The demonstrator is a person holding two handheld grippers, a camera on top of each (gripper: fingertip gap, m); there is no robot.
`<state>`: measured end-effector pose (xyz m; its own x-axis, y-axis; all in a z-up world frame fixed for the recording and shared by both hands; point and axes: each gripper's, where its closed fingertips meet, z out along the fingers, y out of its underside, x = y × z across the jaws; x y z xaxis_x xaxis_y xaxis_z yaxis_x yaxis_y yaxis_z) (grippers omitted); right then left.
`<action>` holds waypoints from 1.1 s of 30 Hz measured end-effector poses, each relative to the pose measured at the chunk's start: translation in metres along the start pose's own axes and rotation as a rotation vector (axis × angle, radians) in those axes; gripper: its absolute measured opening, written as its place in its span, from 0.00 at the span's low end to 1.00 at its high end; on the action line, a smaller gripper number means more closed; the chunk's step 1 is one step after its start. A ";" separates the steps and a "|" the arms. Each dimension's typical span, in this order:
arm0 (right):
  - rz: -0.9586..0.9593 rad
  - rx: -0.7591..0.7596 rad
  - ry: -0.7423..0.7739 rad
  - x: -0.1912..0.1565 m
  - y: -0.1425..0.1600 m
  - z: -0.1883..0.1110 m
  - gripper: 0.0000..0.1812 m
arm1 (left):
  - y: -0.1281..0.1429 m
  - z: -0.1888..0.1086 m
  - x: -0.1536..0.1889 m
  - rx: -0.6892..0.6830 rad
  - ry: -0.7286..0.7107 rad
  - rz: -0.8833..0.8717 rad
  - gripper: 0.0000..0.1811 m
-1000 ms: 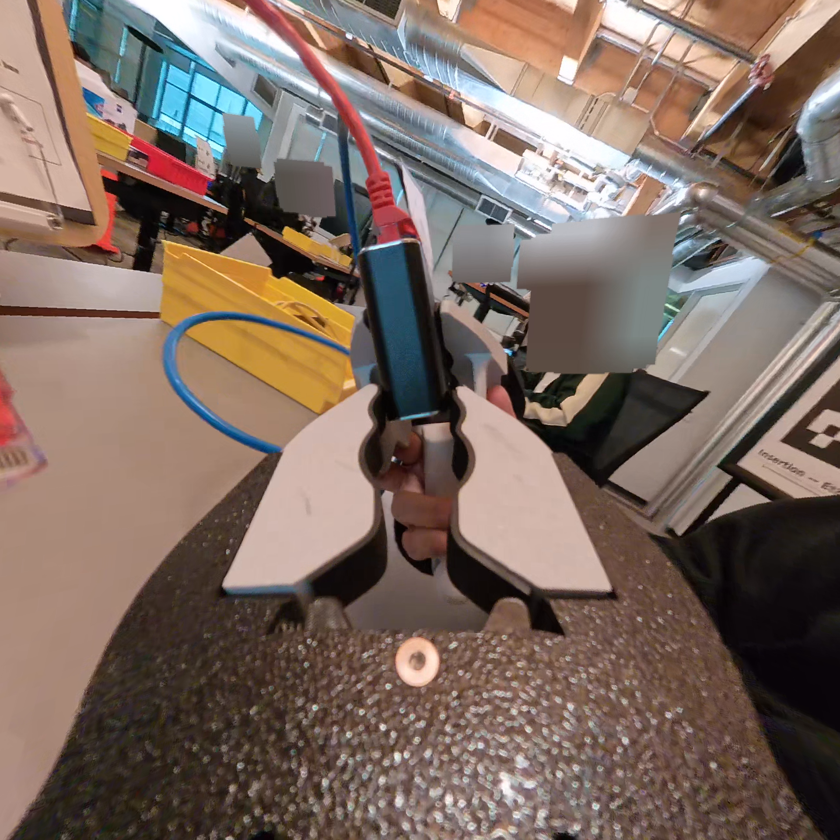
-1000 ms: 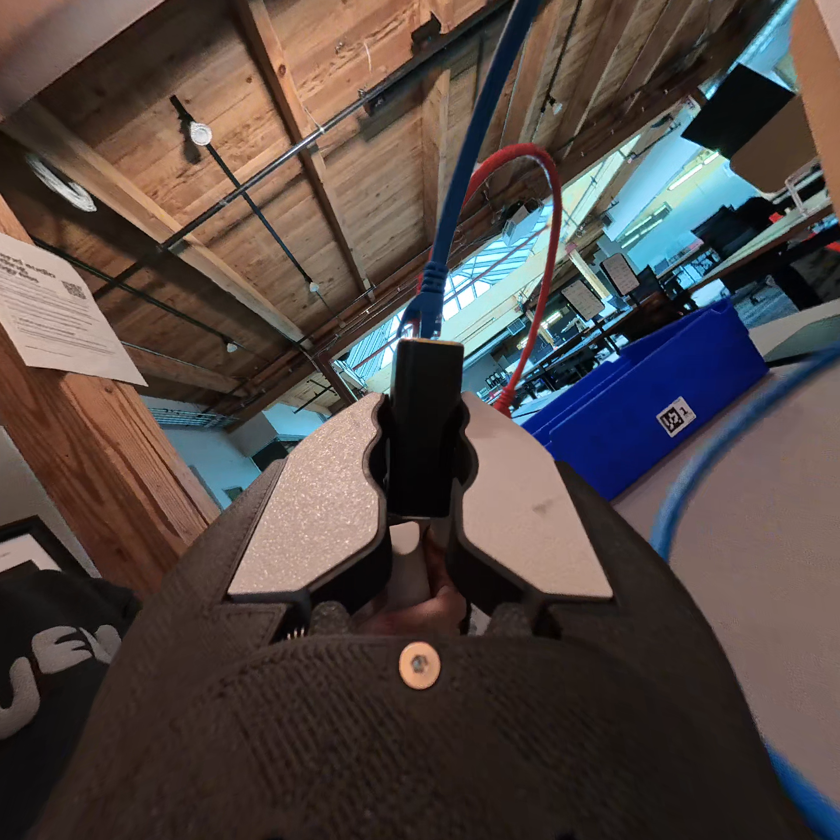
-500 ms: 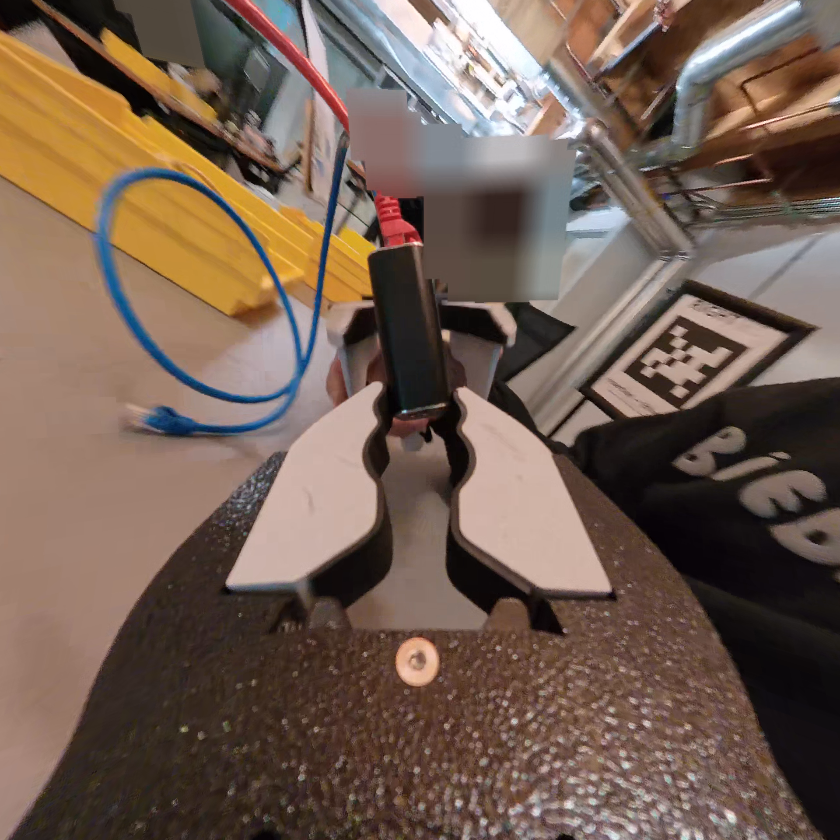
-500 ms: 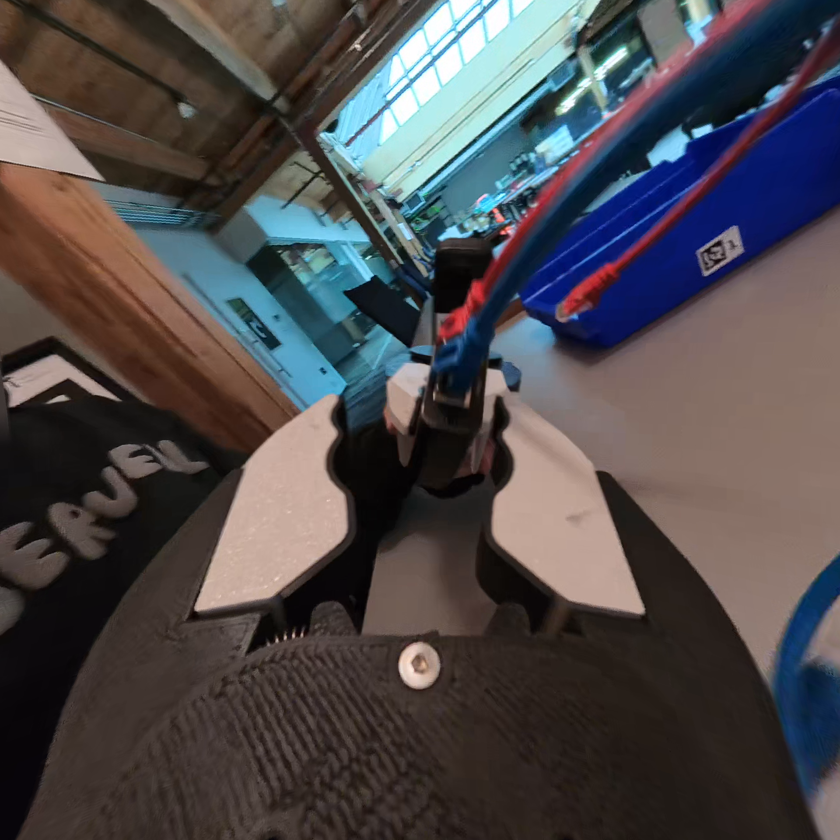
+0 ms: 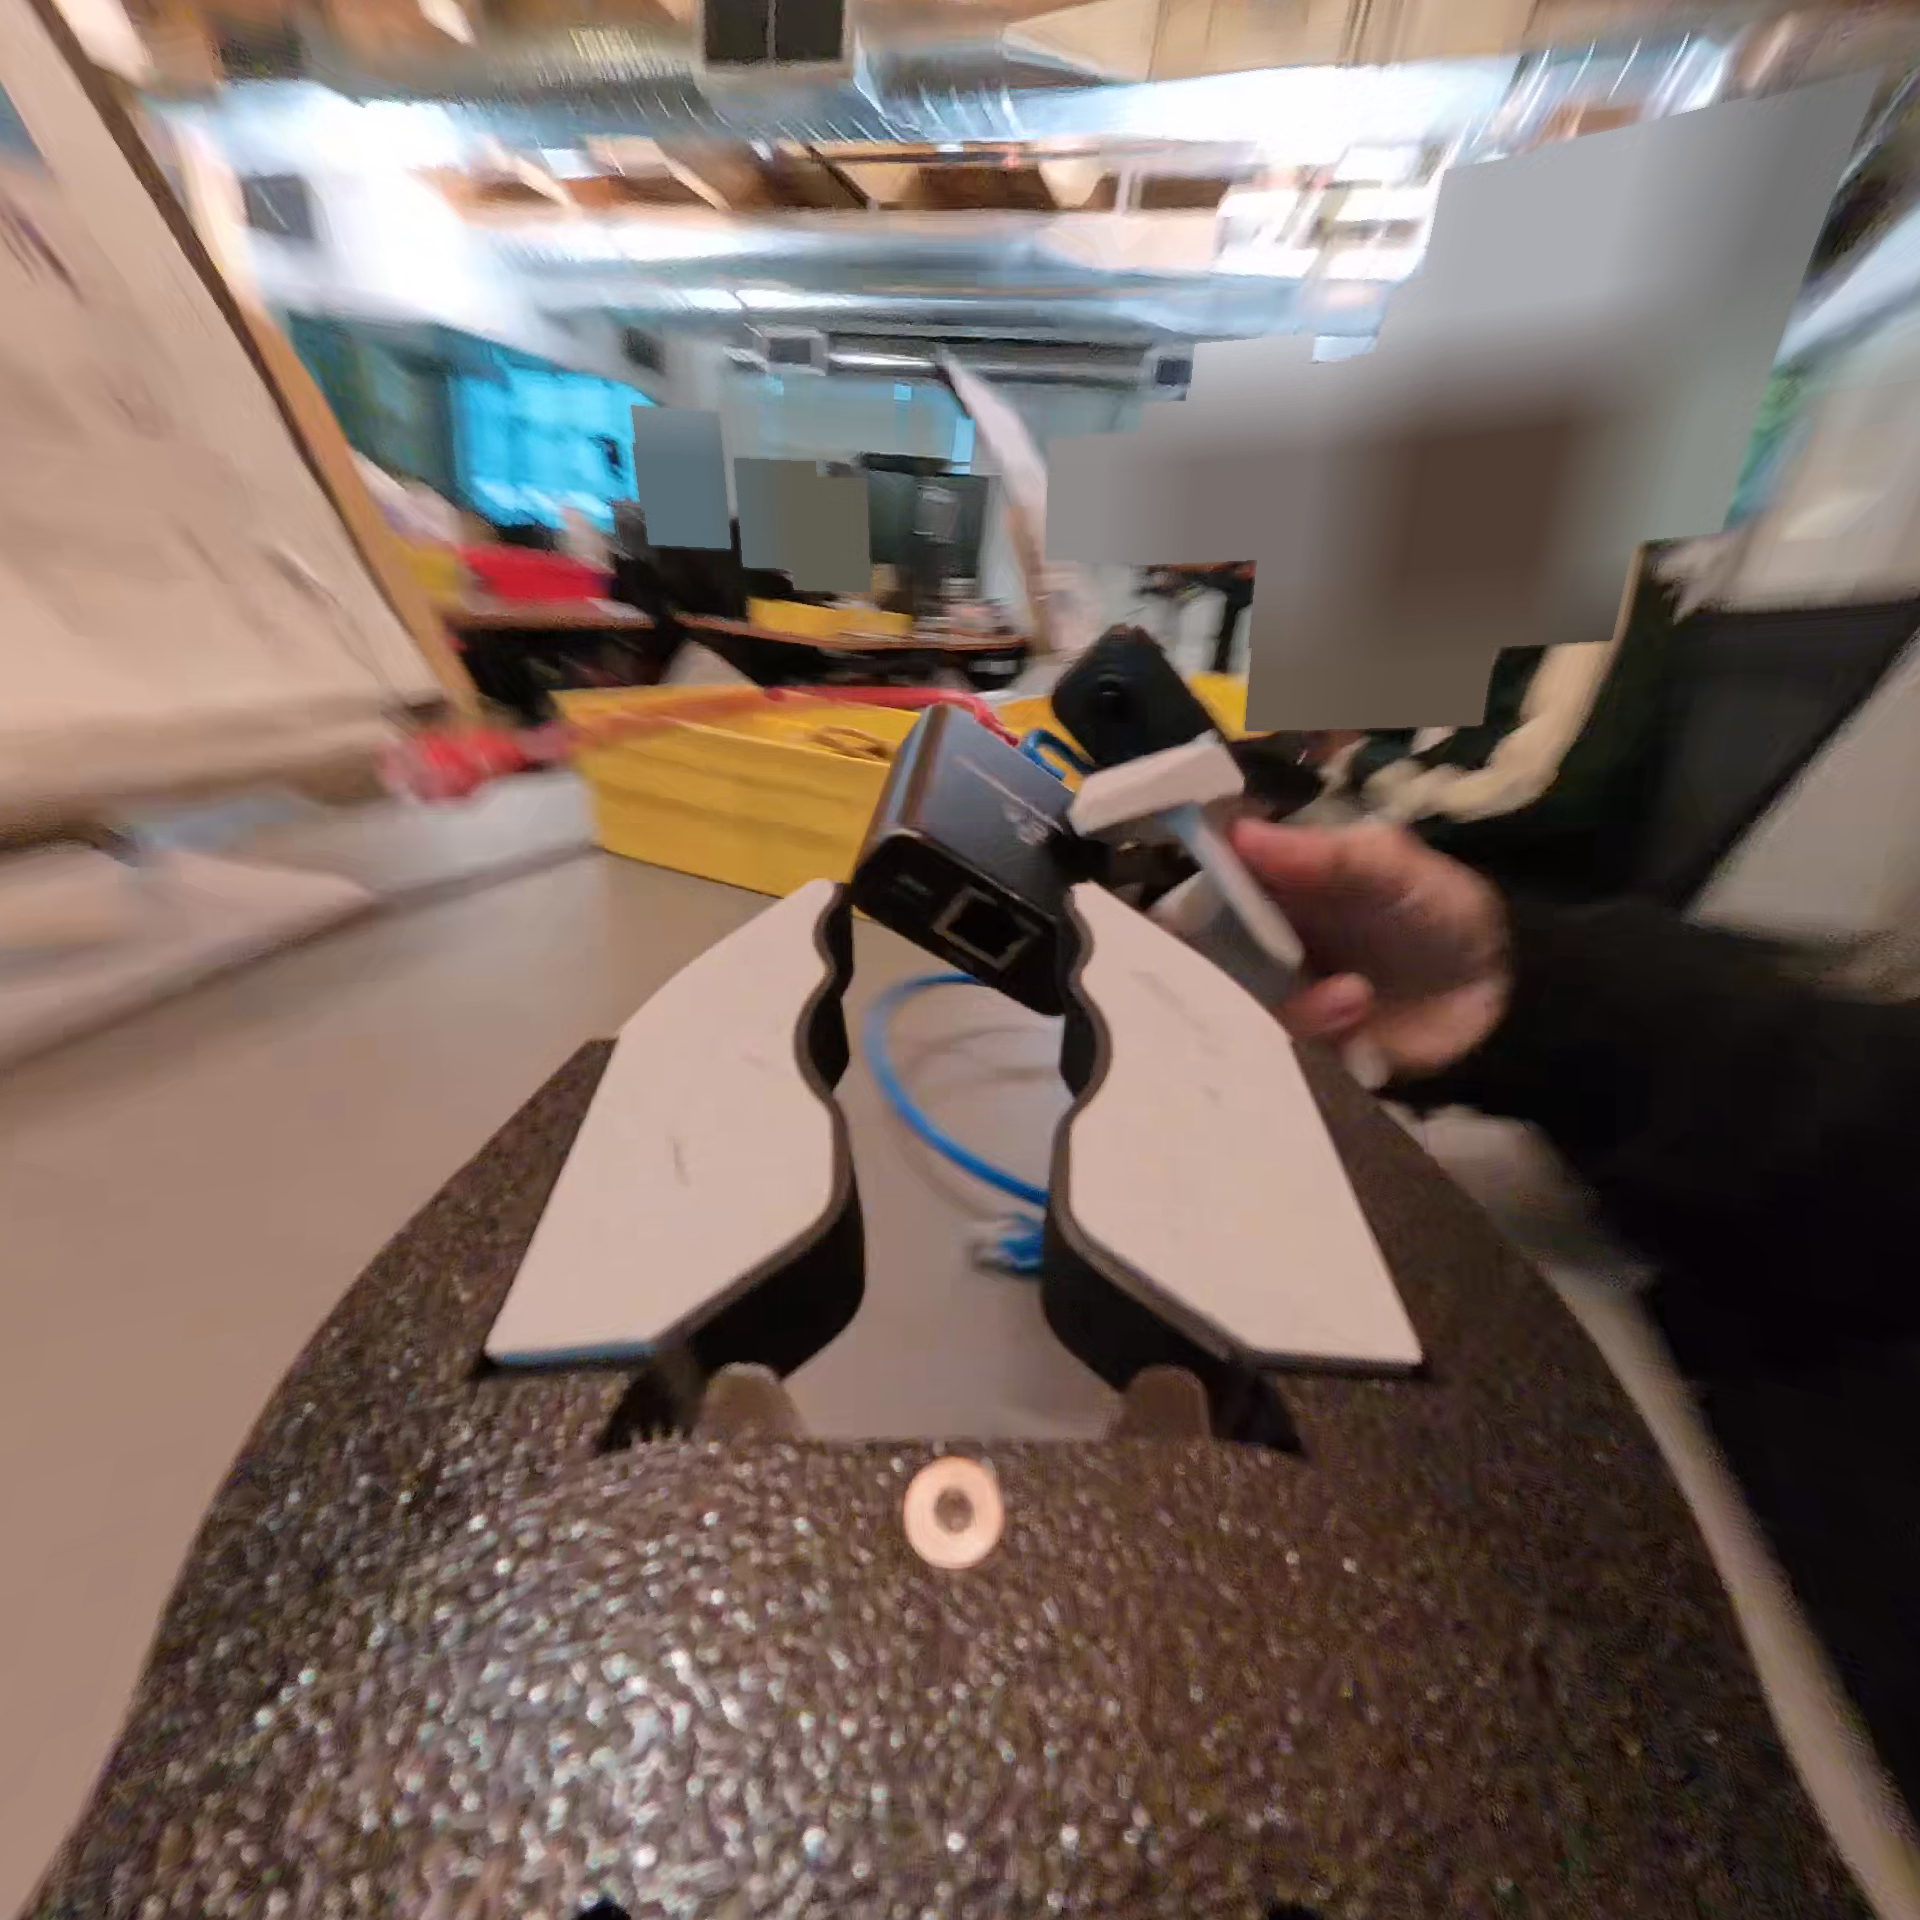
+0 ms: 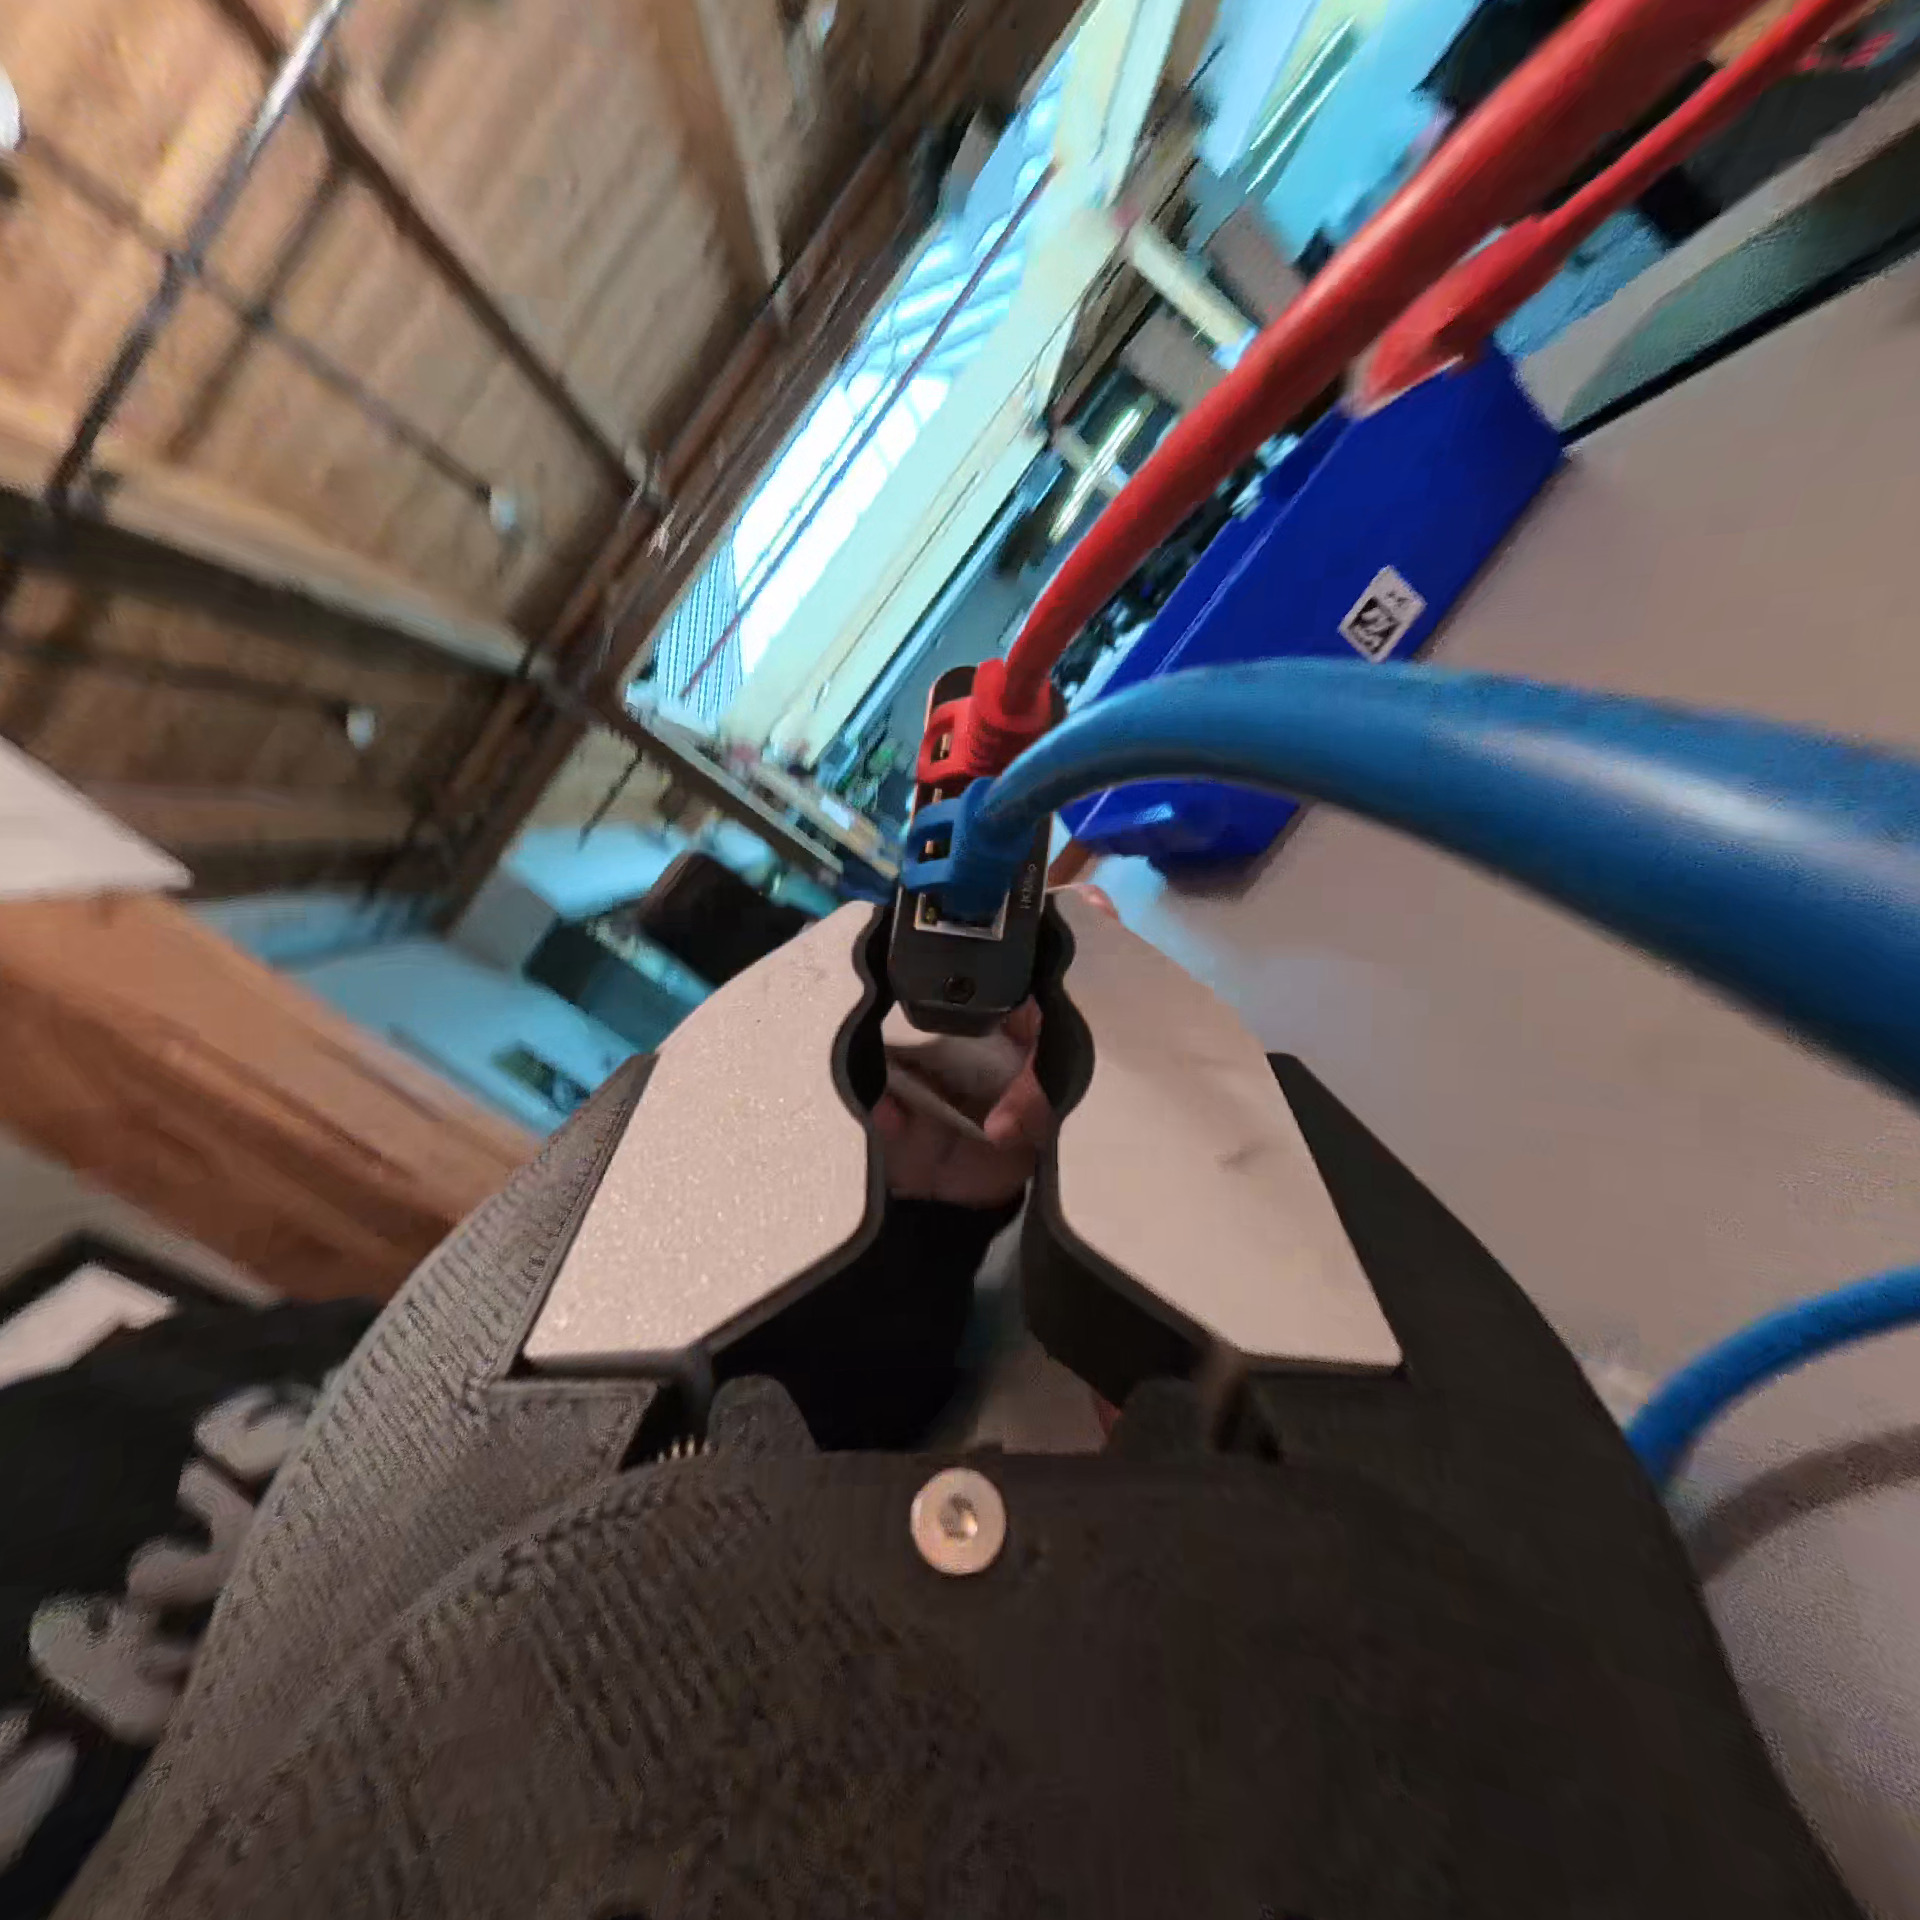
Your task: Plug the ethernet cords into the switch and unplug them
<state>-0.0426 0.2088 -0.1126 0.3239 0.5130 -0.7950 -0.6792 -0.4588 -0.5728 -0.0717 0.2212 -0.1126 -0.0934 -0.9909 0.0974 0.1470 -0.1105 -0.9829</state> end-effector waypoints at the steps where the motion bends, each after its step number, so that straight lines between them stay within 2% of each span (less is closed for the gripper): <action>1: 0.034 0.024 0.020 0.003 0.000 0.000 0.13 | 0.000 0.000 0.002 -0.014 -0.047 0.154 0.23; 3: 0.061 -0.013 0.042 0.004 0.009 0.003 0.14 | 0.005 0.004 0.006 -0.087 -0.105 0.354 0.33; 5: 0.070 -0.049 0.030 -0.003 0.016 0.006 0.13 | 0.010 0.009 0.008 -0.126 -0.128 0.442 0.39; 7: 0.075 -0.097 -0.003 -0.014 0.024 0.009 0.14 | 0.017 0.011 0.010 -0.149 -0.116 0.488 0.41; 9: 0.054 -0.125 0.008 -0.019 0.031 0.012 0.14 | 0.021 0.011 0.008 -0.165 -0.123 0.485 0.41; 14: 0.058 -0.102 0.019 -0.019 0.034 0.016 0.13 | 0.011 0.010 0.014 -0.090 -0.108 0.449 0.39; 21: 0.042 -0.101 0.051 -0.017 0.034 0.014 0.13 | 0.015 0.011 0.013 -0.101 -0.113 0.441 0.38; 28: 0.052 -0.083 0.011 -0.022 0.033 0.016 0.14 | 0.006 0.010 0.016 -0.058 -0.116 0.441 0.38; 33: 0.006 -0.085 0.005 -0.024 0.033 0.016 0.15 | 0.005 0.011 0.016 -0.052 -0.100 0.378 0.38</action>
<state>-0.0833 0.1935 -0.1091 0.3238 0.5063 -0.7992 -0.6228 -0.5219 -0.5829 -0.0620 0.2039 -0.1147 0.0543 -0.9640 -0.2603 0.1025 0.2647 -0.9589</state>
